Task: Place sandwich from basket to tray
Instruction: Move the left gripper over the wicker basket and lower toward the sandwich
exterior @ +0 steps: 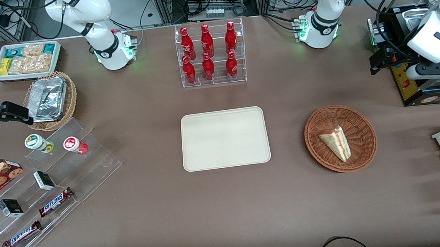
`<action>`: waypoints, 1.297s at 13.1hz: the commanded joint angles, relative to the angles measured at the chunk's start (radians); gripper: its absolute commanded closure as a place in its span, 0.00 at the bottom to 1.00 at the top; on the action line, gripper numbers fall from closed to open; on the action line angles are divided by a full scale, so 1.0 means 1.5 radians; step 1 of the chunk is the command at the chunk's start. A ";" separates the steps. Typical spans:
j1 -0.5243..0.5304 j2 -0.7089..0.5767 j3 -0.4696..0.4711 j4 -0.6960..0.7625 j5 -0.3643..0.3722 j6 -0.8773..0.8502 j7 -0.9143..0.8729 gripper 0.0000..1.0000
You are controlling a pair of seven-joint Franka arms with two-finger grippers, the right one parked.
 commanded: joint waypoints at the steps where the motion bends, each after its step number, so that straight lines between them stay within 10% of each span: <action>1: -0.009 0.006 0.004 0.017 -0.007 0.008 0.005 0.00; 17: -0.004 0.098 0.008 -0.124 0.015 0.244 -0.175 0.00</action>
